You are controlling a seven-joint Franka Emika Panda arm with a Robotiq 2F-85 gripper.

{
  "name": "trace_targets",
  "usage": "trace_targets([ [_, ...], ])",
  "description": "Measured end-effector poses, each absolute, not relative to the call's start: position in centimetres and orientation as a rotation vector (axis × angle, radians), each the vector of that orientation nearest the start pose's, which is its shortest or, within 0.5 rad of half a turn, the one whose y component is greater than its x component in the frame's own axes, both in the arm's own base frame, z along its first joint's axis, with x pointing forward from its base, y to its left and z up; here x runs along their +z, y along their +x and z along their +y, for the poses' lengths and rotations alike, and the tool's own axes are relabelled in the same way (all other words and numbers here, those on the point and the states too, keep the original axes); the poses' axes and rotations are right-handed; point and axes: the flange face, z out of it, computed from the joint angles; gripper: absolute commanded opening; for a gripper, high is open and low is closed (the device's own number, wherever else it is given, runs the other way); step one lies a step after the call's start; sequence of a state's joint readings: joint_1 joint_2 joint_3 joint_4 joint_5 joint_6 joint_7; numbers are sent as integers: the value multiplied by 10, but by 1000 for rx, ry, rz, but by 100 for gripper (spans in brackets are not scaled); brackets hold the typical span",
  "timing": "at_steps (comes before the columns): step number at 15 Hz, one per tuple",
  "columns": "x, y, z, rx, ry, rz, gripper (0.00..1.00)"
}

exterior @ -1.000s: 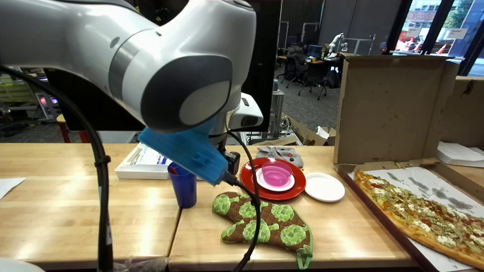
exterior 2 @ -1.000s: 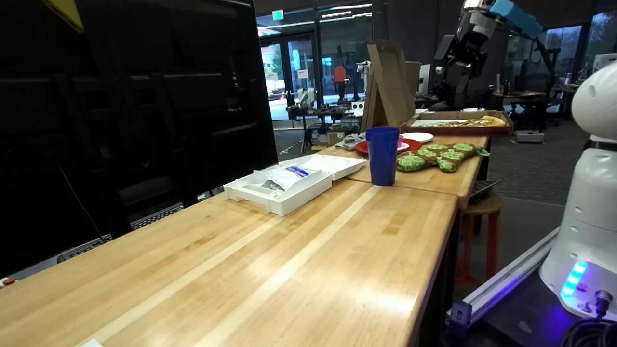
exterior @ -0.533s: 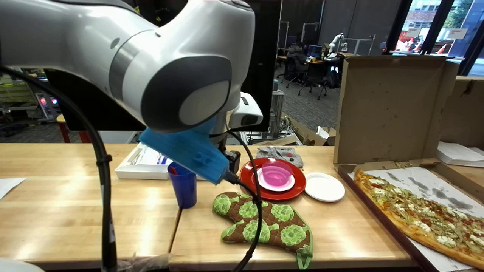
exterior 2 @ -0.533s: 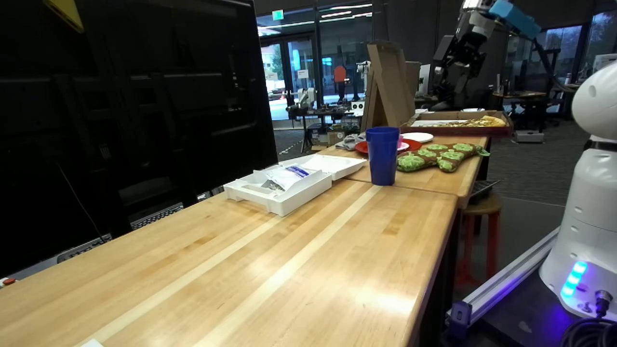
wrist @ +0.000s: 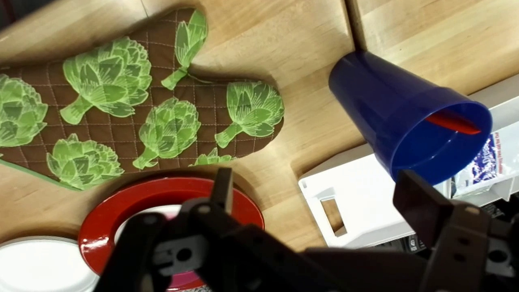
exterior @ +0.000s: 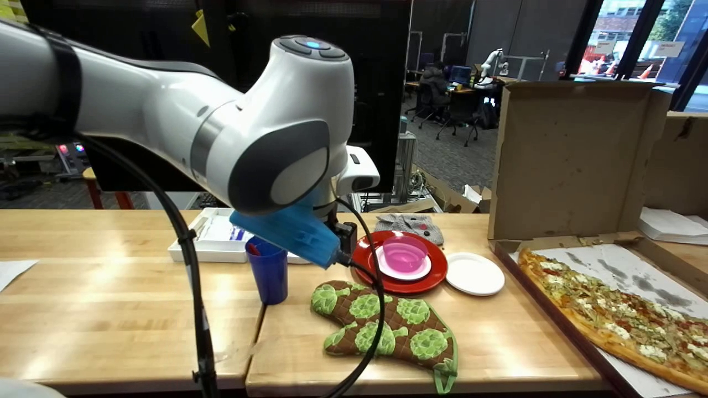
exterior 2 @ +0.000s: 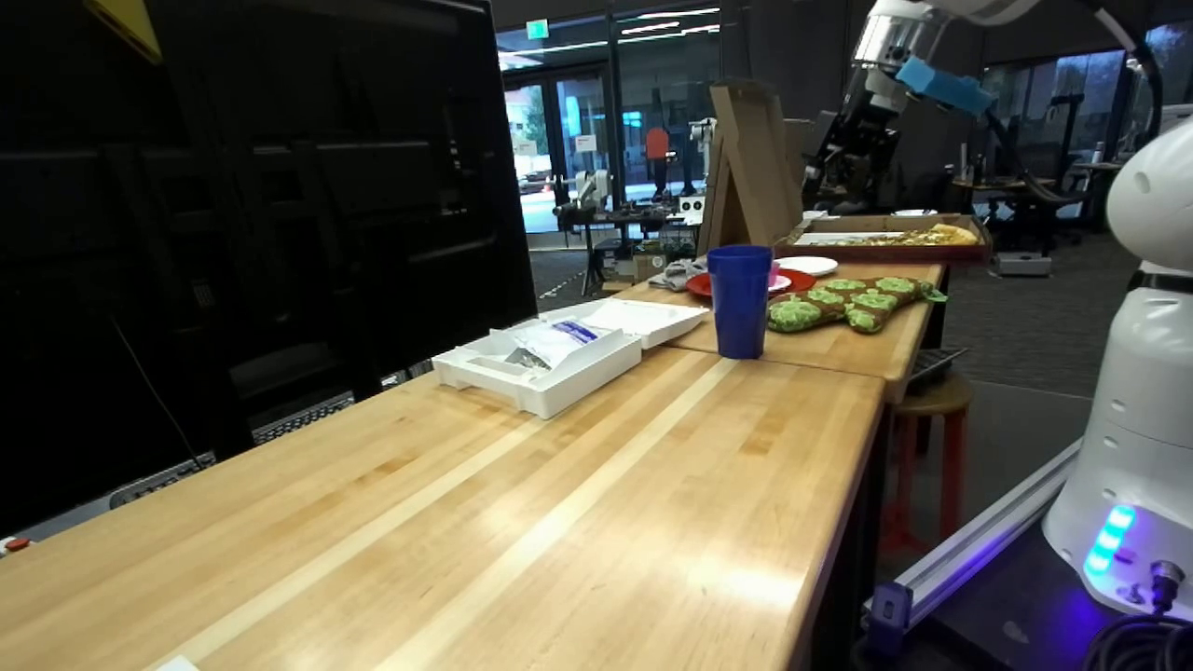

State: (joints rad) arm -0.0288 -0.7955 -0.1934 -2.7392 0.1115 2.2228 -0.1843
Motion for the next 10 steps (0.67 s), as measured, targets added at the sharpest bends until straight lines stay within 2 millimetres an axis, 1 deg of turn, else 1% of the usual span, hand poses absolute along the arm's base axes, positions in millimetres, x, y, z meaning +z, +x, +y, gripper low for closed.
trace_targets([
  [4, 457, 343, -52, -432, -2964, 78, 100],
  [10, 457, 357, -16, -398, -3013, 51, 100],
])
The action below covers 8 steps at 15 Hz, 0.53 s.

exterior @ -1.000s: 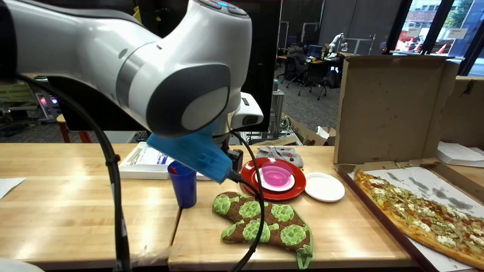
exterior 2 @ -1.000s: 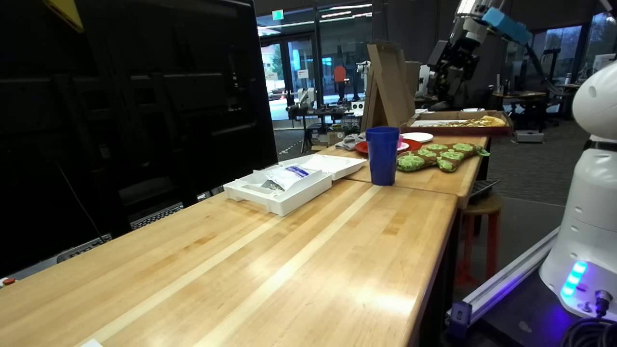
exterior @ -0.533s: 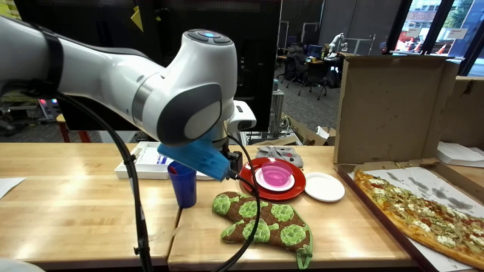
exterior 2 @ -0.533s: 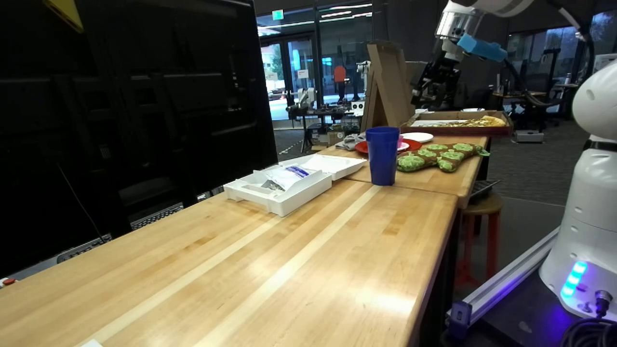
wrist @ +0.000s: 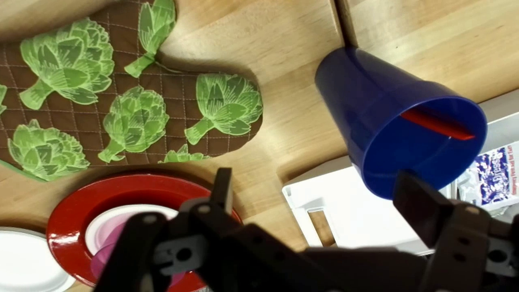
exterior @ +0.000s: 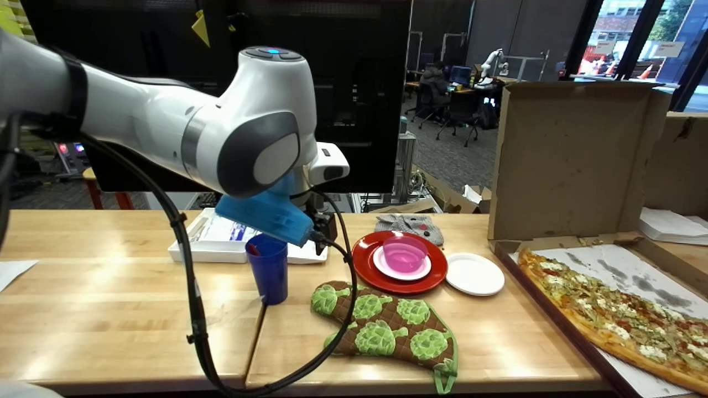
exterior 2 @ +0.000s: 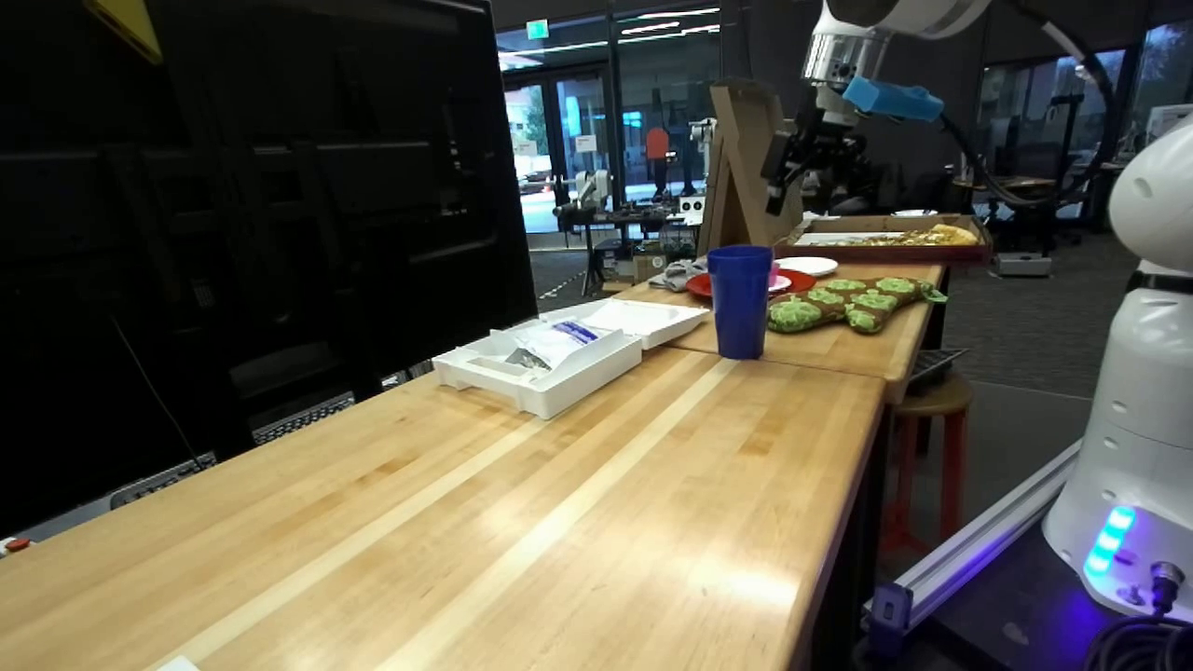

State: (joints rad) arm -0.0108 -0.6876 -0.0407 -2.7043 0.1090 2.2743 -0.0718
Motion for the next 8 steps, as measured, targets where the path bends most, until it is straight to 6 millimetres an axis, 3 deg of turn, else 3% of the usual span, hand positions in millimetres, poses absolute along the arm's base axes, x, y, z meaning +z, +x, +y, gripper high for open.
trace_targets([
  [8, 440, 374, 31, -306, -3067, -74, 100],
])
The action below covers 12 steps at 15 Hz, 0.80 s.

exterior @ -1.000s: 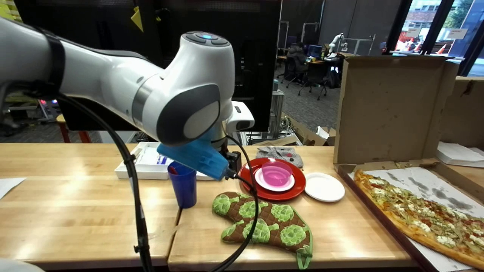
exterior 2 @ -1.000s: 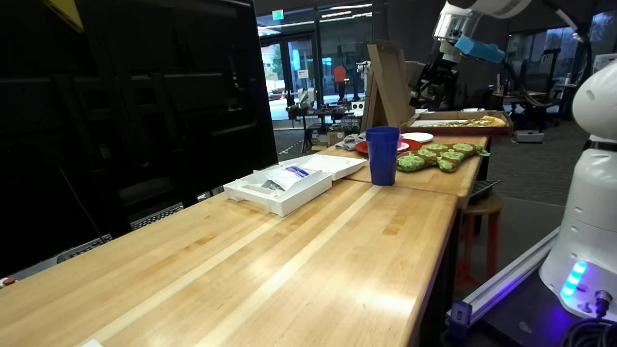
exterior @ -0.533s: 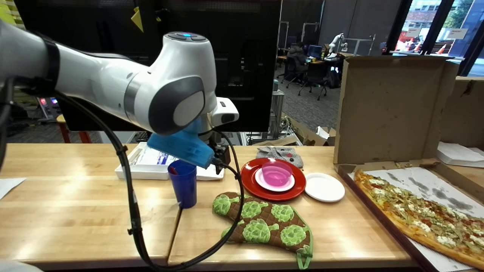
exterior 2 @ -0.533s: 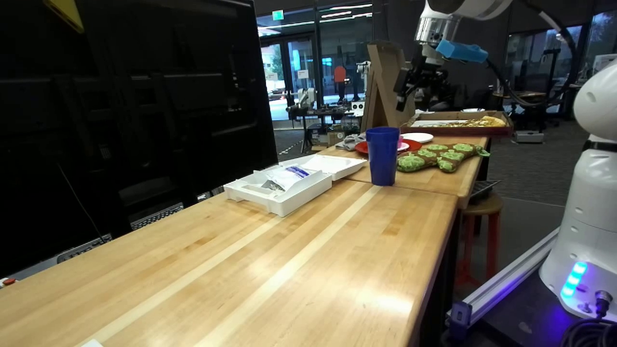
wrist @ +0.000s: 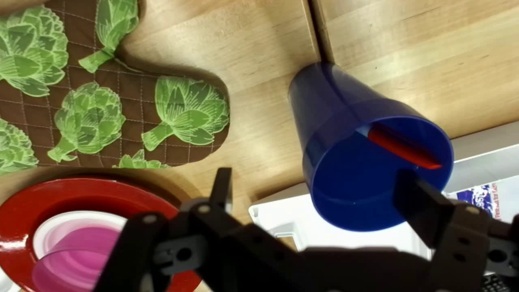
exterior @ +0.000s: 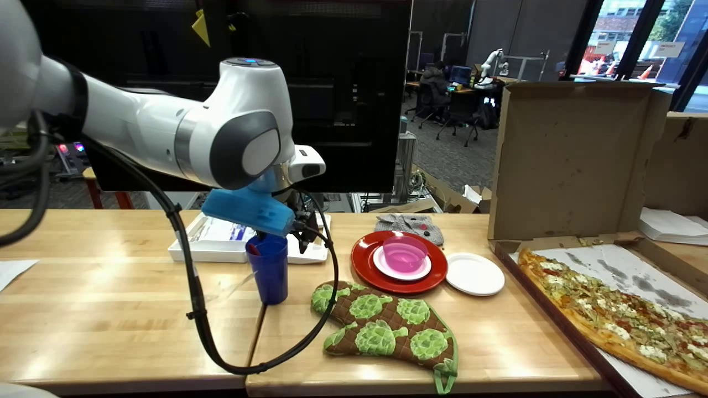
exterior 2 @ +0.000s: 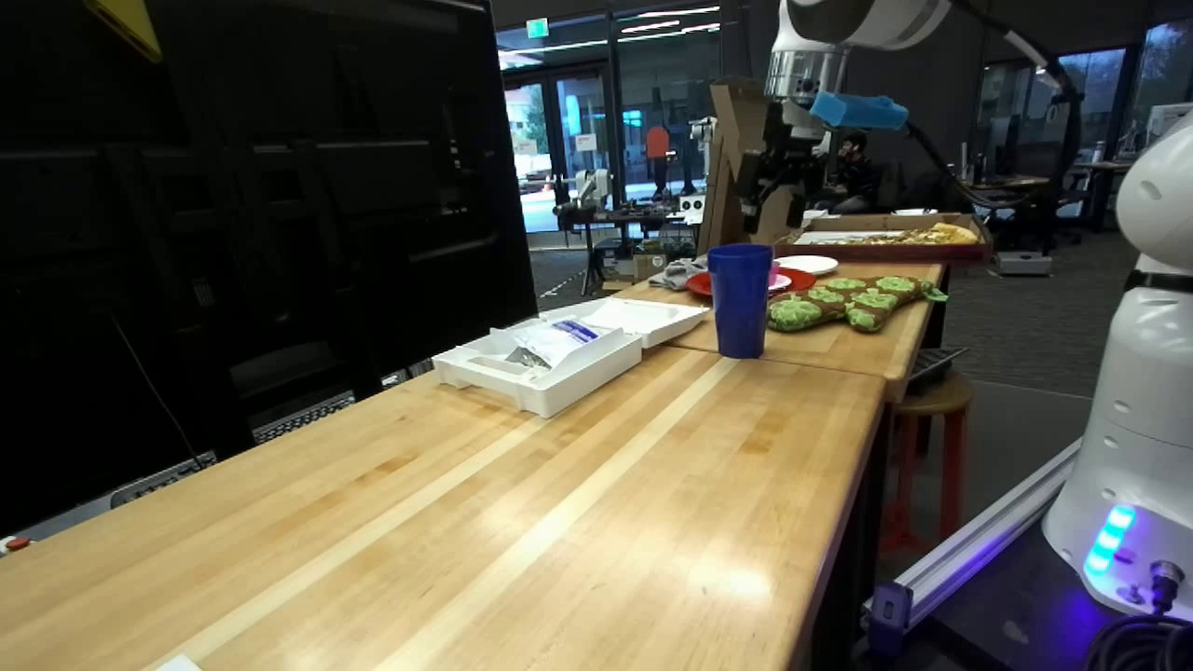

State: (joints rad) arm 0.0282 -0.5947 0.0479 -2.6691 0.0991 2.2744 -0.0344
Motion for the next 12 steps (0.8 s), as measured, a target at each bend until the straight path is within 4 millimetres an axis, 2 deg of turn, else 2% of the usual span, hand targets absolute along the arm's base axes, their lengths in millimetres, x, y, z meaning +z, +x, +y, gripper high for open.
trace_targets([
  [5, 422, 382, 40, -229, -3085, -112, 100],
  [8, 414, 385, 39, -196, -3088, -111, 91],
  [9, 412, 386, 39, -187, -3088, -109, 71],
  [12, 407, 390, 38, -163, -3088, -104, 49],
])
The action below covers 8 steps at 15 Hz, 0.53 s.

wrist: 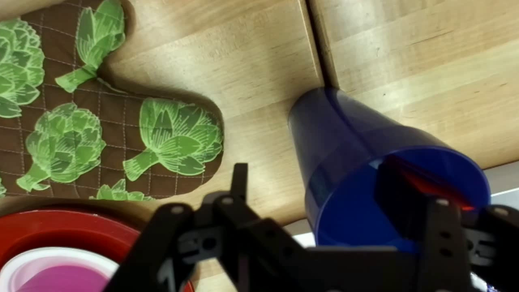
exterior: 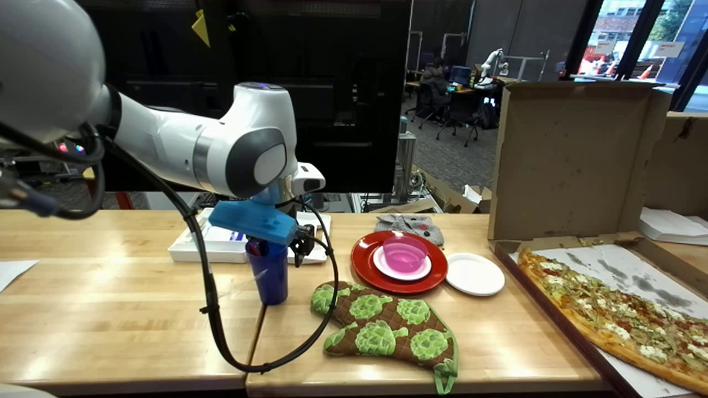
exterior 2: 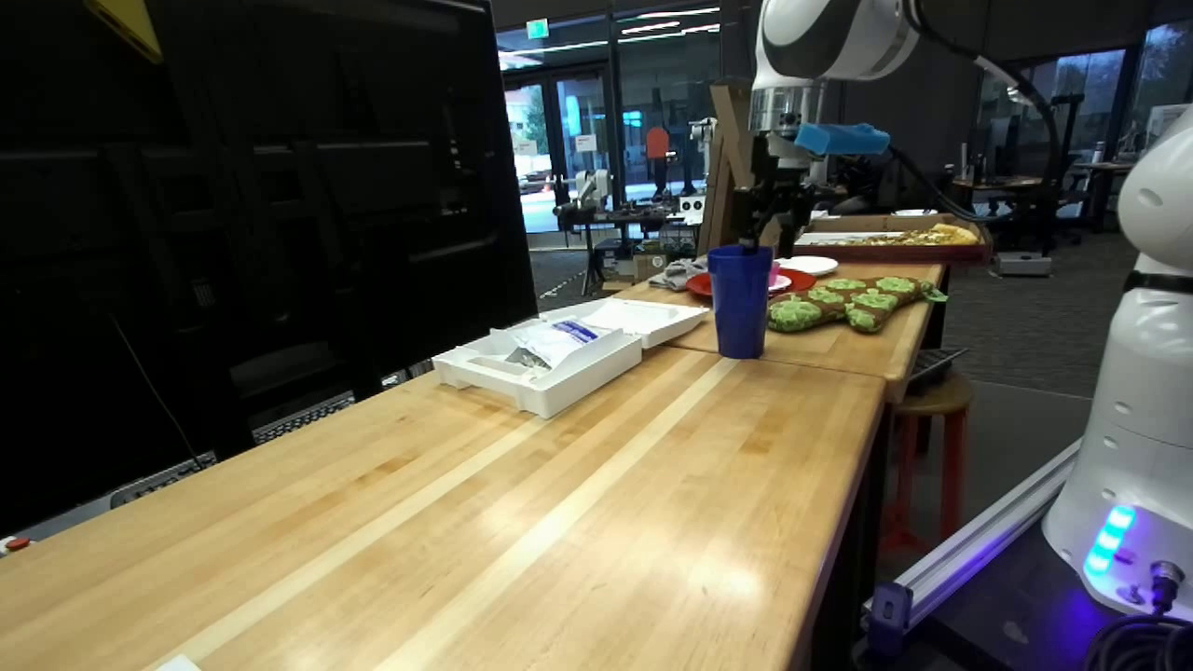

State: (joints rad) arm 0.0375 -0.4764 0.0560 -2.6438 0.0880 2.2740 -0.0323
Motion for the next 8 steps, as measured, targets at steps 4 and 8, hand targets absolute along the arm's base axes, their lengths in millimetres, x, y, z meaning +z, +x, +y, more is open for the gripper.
trace_targets([
  [4, 403, 393, 37, -144, -3088, -100, 19],
  [8, 404, 396, 34, -144, -3085, -87, 0],
])
